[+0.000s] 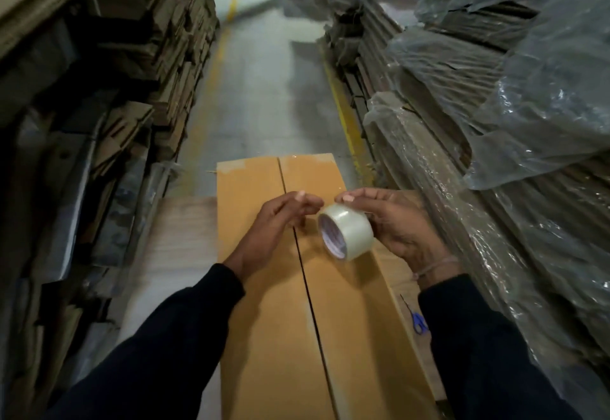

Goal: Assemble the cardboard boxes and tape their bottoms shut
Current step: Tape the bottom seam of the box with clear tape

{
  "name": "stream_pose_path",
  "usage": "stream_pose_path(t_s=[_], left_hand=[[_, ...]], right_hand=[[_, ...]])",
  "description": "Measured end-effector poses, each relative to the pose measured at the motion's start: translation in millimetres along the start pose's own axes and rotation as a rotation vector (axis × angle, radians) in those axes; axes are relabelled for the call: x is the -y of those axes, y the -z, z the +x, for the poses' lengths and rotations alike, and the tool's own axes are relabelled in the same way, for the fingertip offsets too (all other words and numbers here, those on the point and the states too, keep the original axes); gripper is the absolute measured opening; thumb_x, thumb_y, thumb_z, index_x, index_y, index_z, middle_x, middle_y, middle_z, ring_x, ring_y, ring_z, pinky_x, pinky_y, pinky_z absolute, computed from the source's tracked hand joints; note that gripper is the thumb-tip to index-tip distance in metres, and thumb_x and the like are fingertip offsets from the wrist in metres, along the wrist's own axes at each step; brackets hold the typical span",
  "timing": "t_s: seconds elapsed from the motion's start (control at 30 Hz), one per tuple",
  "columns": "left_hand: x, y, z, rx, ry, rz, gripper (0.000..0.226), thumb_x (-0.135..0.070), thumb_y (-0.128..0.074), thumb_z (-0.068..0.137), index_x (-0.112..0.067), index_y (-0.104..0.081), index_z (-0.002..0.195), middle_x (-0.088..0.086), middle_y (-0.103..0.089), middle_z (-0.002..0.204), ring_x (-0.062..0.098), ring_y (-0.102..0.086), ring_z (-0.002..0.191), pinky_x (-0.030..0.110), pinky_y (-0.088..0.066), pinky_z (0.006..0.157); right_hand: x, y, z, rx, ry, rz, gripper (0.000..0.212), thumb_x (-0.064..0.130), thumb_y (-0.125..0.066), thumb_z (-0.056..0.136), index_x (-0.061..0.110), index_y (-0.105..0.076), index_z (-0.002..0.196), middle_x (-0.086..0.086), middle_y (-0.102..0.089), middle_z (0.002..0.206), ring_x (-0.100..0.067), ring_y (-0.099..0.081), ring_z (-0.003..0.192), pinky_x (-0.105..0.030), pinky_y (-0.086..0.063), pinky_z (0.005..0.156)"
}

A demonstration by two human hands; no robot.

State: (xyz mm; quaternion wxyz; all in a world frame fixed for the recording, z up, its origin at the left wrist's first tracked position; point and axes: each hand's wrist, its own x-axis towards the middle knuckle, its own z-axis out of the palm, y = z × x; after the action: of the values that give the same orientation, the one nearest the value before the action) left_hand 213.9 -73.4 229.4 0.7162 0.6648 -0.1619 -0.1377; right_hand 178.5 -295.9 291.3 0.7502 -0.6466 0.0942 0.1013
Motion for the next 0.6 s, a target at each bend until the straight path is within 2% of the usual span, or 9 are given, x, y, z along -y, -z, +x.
stream_pose_path(t_s=[0.07, 0.1, 0.17, 0.27, 0.37, 0.43, 0.5, 0.6], left_hand=[[-7.4, 4.6, 2.3, -0.05, -0.002, -0.064, 0.049, -0.052, -0.058, 0.103, -0.008, -0.074, 0.116, 0.015, -0.075, 0.12, 0.028, -0.069, 0.118, 0.047, -0.051, 0.102], [-9.5, 6.9, 3.6, -0.059, -0.013, -0.049, 0.045, -0.048, -0.065, 0.101, -0.006, -0.075, 0.111, 0.017, -0.076, 0.115, 0.027, -0.071, 0.111, 0.044, -0.053, 0.095], [-11.3, 10.8, 5.4, -0.065, -0.014, -0.01, 0.036, -0.039, -0.078, 0.095, -0.004, -0.076, 0.102, 0.019, -0.077, 0.105, 0.03, -0.073, 0.097, 0.048, -0.055, 0.085], [-13.1, 17.7, 7.8, -0.124, 0.02, -0.024, 0.034, -0.033, -0.086, 0.088, -0.001, -0.077, 0.095, 0.016, -0.079, 0.095, 0.039, -0.074, 0.097, 0.054, -0.059, 0.091], [-11.0, 26.9, 15.1, -0.171, 0.036, 0.034, 0.026, -0.032, -0.084, 0.09, -0.006, -0.08, 0.089, 0.011, -0.079, 0.09, 0.036, -0.075, 0.094, 0.056, -0.061, 0.091], [-9.1, 32.9, 19.8, -0.162, 0.041, 0.045, 0.021, -0.027, -0.082, 0.092, -0.007, -0.08, 0.087, 0.01, -0.079, 0.087, 0.034, -0.075, 0.091, 0.054, -0.062, 0.089], [-5.7, 37.5, 25.6, -0.147, 0.036, 0.042, 0.022, -0.025, -0.081, 0.094, -0.005, -0.078, 0.085, 0.01, -0.078, 0.087, 0.033, -0.075, 0.09, 0.048, -0.064, 0.086], [3.0, 43.7, 37.8, -0.201, 0.029, 0.015, 0.023, -0.026, -0.077, 0.097, -0.005, -0.076, 0.085, 0.012, -0.075, 0.091, 0.034, -0.074, 0.09, 0.045, -0.064, 0.078]], right_hand=[[-5.0, -22.6, 8.1, -0.027, -0.023, -0.045, 0.01, 0.009, -0.074, 0.092, 0.002, -0.078, 0.097, -0.012, -0.077, 0.091, -0.021, -0.07, 0.077, -0.027, -0.054, 0.065], [-7.2, -31.4, 11.9, -0.045, -0.027, -0.063, 0.011, 0.01, -0.076, 0.091, 0.002, -0.078, 0.097, -0.014, -0.077, 0.09, -0.022, -0.07, 0.077, -0.028, -0.054, 0.064], [-8.1, -47.5, 16.5, -0.084, -0.027, -0.094, 0.011, 0.012, -0.079, 0.089, 0.003, -0.078, 0.095, -0.016, -0.077, 0.088, -0.025, -0.071, 0.076, -0.028, -0.055, 0.063], [-10.3, -65.5, 24.2, -0.168, -0.032, -0.093, 0.007, 0.008, -0.079, 0.088, 0.002, -0.077, 0.092, -0.018, -0.076, 0.084, -0.026, -0.07, 0.072, -0.028, -0.056, 0.058], [-15.7, -78.1, 32.3, -0.243, -0.036, -0.061, 0.009, 0.007, -0.081, 0.087, 0.003, -0.077, 0.094, -0.017, -0.078, 0.089, -0.026, -0.071, 0.074, -0.03, -0.057, 0.061], [-20.5, -81.4, 37.4, -0.315, -0.035, -0.067, 0.012, 0.009, -0.081, 0.09, 0.01, -0.077, 0.101, -0.015, -0.079, 0.091, -0.023, -0.072, 0.071, -0.029, -0.056, 0.058], [-24.9, -82.7, 42.1, -0.368, -0.024, -0.095, 0.02, 0.019, -0.082, 0.091, 0.017, -0.073, 0.108, -0.015, -0.08, 0.093, -0.023, -0.072, 0.072, -0.031, -0.055, 0.061], [-29.6, -87.1, 40.1, -0.37, -0.002, -0.173, 0.046, 0.052, -0.085, 0.082, 0.025, -0.065, 0.114, -0.013, -0.08, 0.099, -0.027, -0.075, 0.087, -0.039, -0.056, 0.075]])
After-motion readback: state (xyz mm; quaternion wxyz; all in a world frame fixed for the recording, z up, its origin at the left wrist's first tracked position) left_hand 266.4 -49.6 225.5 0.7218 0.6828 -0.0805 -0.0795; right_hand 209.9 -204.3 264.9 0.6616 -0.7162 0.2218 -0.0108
